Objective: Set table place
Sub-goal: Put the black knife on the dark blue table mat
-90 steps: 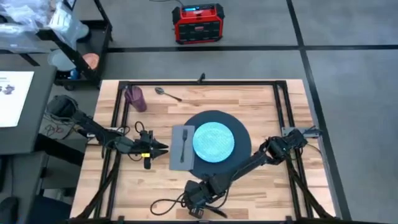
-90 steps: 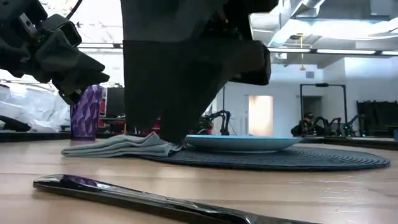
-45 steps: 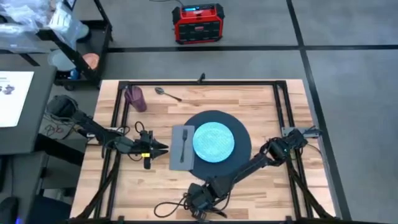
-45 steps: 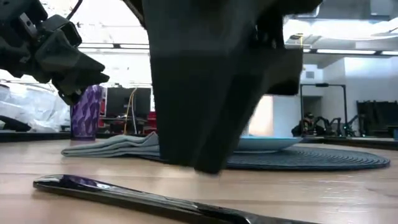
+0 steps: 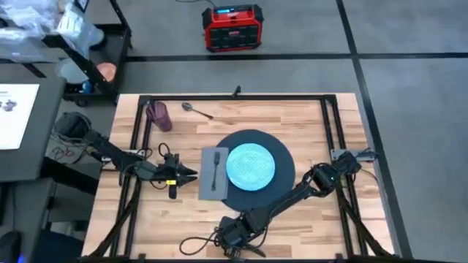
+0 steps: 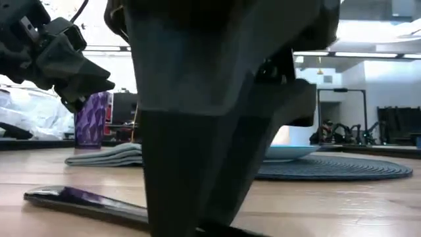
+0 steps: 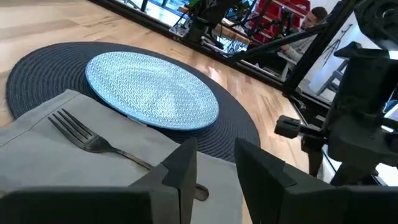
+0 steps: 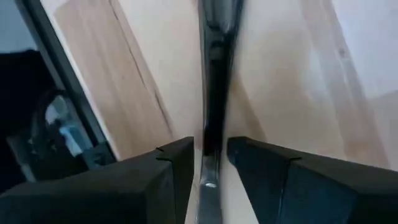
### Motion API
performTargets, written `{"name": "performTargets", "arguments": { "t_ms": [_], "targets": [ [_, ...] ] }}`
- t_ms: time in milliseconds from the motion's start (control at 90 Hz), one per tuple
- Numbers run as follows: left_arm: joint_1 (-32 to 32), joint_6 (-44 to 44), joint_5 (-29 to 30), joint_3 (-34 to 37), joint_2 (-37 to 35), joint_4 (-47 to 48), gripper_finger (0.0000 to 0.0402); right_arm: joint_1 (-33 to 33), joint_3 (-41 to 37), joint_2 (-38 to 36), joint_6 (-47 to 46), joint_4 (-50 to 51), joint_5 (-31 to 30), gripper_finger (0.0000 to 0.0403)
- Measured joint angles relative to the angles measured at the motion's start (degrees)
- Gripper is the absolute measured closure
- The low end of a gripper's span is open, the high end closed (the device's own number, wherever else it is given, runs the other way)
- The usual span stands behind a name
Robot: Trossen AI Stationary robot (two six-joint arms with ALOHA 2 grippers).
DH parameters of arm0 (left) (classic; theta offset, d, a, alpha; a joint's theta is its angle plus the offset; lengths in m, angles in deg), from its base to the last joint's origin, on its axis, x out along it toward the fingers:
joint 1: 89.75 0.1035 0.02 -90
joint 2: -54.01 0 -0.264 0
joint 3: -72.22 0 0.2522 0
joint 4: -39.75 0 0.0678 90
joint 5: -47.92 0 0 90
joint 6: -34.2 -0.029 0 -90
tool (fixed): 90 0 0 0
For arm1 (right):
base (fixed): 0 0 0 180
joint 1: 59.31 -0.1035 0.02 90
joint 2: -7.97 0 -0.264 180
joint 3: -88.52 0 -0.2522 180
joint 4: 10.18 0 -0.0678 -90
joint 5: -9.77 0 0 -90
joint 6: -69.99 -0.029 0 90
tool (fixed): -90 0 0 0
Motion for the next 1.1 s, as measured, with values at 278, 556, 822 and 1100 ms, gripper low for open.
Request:
{"name": "performTargets", "arguments": {
  "t_ms": [278, 556, 822, 1100],
  "targets": [
    [-0.1, 0.2, -0.1, 0.0, 0.0, 0.6, 0.0309, 0.0, 0.0, 0.4, 1.7, 1.7, -0.5, 0.0367],
    [-0.1, 0.4, -0.1, 0.0, 0.0, 1.0, 0.0309, 0.3, -0.1, 0.3, 5.3, 2.8, 0.0, 0.0401],
    [-0.1, 0.4, -0.1, 0.0, 0.0, 1.4, 0.0309, -0.1, 0.1, -1.3, 6.0, 13.0, -0.3, 0.0403],
    [-0.1, 0.4, -0.1, 0.0, 0.0, 1.5, 0.0309, -2.0, -0.5, -5.6, 3.5, 25.2, -8.5, 0.0402]
  ]
}}
